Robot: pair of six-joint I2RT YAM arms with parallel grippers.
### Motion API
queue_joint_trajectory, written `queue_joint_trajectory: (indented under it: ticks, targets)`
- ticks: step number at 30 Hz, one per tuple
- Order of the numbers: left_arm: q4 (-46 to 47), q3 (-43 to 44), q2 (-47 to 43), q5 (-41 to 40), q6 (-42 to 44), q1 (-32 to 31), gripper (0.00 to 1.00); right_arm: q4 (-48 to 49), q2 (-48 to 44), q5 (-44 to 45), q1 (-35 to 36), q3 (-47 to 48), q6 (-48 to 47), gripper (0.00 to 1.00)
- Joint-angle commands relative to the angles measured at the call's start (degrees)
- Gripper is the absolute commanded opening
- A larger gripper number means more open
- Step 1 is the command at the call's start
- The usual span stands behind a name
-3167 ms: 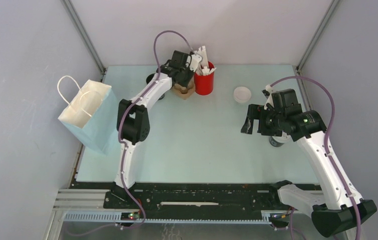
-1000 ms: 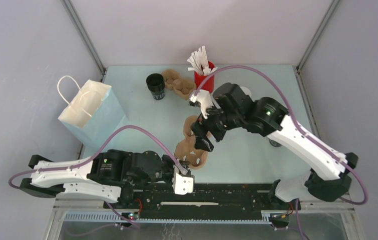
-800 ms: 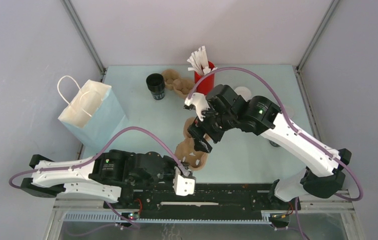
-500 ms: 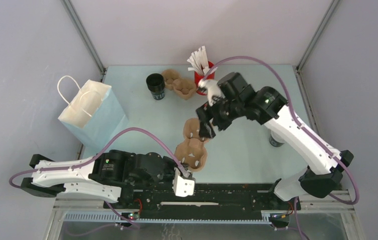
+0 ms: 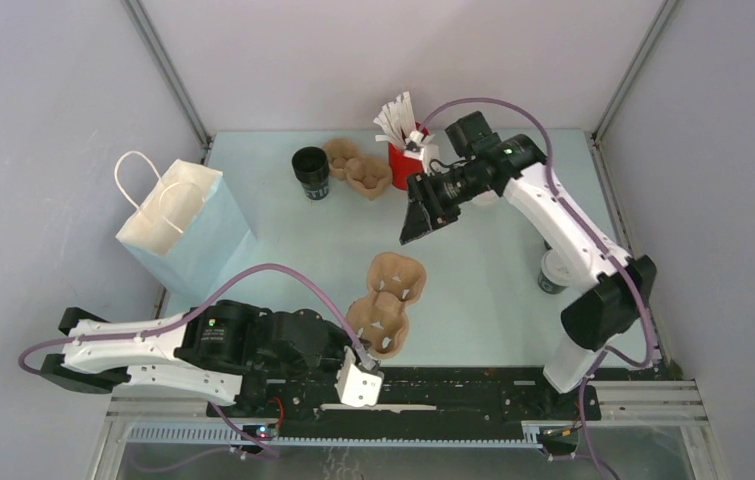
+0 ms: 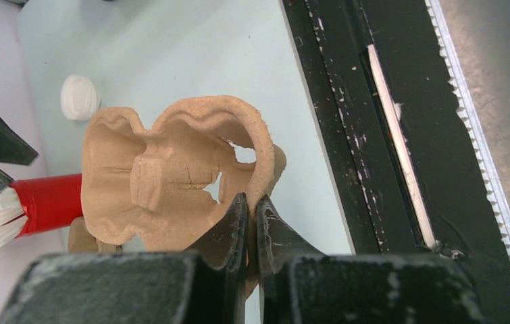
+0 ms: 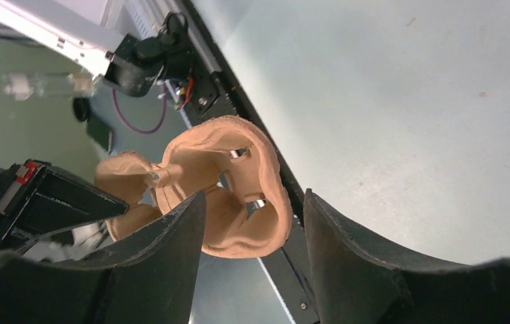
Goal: Pack the takeout coffee
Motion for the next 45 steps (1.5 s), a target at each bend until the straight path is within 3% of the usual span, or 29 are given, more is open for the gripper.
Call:
queue_joint_trajectory:
  ticks: [1, 11, 23, 32, 37, 45]
  targets:
    - [-2.2, 4.3, -1.2, 2.2, 2.4, -0.7, 0.0, -1.3, 2.7, -12.5, 0.3, -0.5, -4.7, 0.65]
    - [-2.7, 4.4, -1.0, 1.9, 3.9, -0.6, 0.0, 1.2, 6.9, -18.1, 0.6, -5.6, -6.0, 0.62]
    - [-2.4, 4.1, -0.6, 1.8, 4.6, -0.6, 0.0, 5.6, 6.6, -17.5, -1.8, -9.4, -4.1, 0.61]
    - [-2.5, 3.6, -0.9, 1.7, 5.0, -0.6, 0.0, 5.8, 6.8, -20.9, -1.8, -11.1, -4.9, 0.46]
    - [-2.5, 3.2, -1.3, 1.4, 4.9, -0.6, 0.0, 6.2, 7.3, -21.1, -1.3, -11.1, -5.3, 0.52]
    - [-2.5, 2.8, -2.1, 0.9, 4.8, -0.7, 0.0, 5.9, 7.6, -22.3, -1.2, -12.1, -6.4, 0.44]
